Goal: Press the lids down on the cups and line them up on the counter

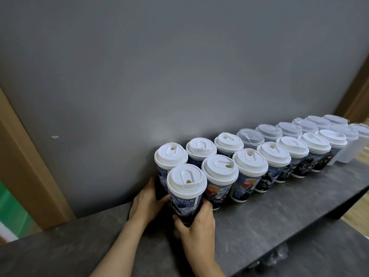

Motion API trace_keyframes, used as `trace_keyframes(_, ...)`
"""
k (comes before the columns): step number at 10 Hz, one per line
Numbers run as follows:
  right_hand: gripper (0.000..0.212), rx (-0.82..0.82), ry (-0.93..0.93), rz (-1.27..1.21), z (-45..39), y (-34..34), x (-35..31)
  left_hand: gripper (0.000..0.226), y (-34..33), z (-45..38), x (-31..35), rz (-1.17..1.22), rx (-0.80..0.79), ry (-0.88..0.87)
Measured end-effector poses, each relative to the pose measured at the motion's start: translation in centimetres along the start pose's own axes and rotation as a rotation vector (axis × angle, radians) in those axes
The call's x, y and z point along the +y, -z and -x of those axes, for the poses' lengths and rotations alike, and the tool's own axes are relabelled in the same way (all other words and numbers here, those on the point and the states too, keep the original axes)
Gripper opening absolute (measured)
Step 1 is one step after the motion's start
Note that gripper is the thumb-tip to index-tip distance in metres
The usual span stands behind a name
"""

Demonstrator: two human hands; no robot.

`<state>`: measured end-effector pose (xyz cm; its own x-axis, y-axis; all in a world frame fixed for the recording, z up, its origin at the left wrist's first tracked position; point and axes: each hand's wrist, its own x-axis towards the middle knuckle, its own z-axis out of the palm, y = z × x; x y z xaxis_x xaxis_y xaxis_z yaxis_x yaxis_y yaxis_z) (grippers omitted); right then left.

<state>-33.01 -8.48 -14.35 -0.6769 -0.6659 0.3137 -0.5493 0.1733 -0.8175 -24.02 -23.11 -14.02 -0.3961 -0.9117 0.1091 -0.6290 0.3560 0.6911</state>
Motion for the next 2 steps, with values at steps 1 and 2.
trace_keyframes(1, 0.073, -0.02, -0.011, 0.006, -0.2, 0.2, 0.1, 0.072, 0.2, 0.4, -0.1, 0.02, 0.028, -0.013)
trace_keyframes(2, 0.077, -0.005, -0.011, -0.024, 0.2, 0.8, 0.0, 0.074, 0.3, 1.4, -0.4, -0.001, 0.093, -0.058)
